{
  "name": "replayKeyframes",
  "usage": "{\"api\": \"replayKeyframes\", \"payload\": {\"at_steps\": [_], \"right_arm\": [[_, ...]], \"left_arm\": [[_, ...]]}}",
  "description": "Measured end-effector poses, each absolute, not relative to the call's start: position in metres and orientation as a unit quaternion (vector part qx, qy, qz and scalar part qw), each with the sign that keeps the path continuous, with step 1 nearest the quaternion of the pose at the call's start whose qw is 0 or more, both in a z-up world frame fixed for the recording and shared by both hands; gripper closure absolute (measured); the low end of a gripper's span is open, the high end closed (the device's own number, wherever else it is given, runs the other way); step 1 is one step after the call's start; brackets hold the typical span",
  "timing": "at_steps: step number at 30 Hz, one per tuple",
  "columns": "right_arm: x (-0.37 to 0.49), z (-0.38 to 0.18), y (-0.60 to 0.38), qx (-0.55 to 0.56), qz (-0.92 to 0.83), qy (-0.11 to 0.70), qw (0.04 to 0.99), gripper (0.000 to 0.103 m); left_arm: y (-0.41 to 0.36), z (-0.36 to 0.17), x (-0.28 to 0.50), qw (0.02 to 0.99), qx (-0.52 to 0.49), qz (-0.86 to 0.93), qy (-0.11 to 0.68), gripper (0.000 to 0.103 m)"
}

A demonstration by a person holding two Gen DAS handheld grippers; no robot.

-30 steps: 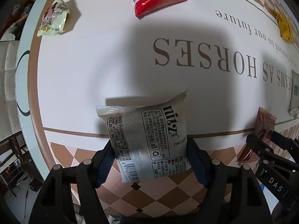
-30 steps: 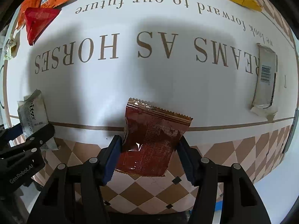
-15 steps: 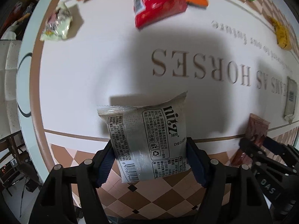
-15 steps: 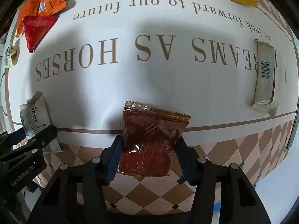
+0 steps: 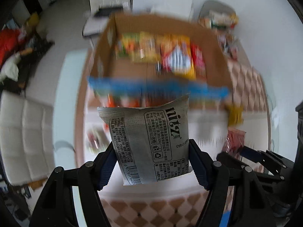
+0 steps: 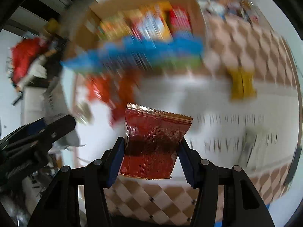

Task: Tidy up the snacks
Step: 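Carry both packets over the box and lower them inside, then open both tools and lift them away from the box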

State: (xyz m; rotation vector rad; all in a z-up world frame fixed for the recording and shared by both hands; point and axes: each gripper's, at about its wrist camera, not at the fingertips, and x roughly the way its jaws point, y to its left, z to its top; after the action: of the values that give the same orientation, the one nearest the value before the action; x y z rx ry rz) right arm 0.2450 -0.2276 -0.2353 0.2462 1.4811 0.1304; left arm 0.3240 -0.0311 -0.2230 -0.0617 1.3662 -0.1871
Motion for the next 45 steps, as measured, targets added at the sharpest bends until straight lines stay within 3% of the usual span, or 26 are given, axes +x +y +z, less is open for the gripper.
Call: {"api": "replayKeyframes", "payload": {"at_steps": [5,9,21,27,30,32,34,45], "right_arm": [[0.336,-0.191,-0.205,0.089,0.059,0.627,0.771,0.045],[0.395,-0.197,-0.197,0.087,0.052,0.628,0.771,0.045],[0.472,-0.314,-0.187,0.068,0.047,0.687,0.722,0.045],[0.477,-0.345,-0.183,0.059,0.057,0.709,0.701,0.044],[0.477,-0.356,-0.180,0.041,0.065,0.726,0.683,0.040],[0.477,-0.361,-0.183,0.048,0.064,0.735,0.673,0.012],[0.476,-0.361,-0.187,0.050,0.059,0.733,0.676,0.011],[0.466,-0.336,-0.204,0.048,0.023,0.708,0.705,0.011]], "left_arm": [[-0.019,-0.208,0.402,0.778,-0.033,-0.081,0.621,0.033],[-0.021,-0.230,0.454,0.749,-0.042,-0.087,0.655,0.033],[-0.027,-0.346,0.514,0.626,-0.061,-0.100,0.771,0.033],[-0.034,-0.370,0.511,0.611,-0.052,-0.091,0.784,0.033],[-0.039,-0.374,0.508,0.608,-0.060,-0.095,0.786,0.033],[-0.042,-0.373,0.505,0.613,-0.050,-0.096,0.782,0.030],[-0.045,-0.371,0.500,0.619,-0.044,-0.097,0.778,0.018],[-0.052,-0.320,0.473,0.686,-0.024,-0.077,0.724,0.015]]}}
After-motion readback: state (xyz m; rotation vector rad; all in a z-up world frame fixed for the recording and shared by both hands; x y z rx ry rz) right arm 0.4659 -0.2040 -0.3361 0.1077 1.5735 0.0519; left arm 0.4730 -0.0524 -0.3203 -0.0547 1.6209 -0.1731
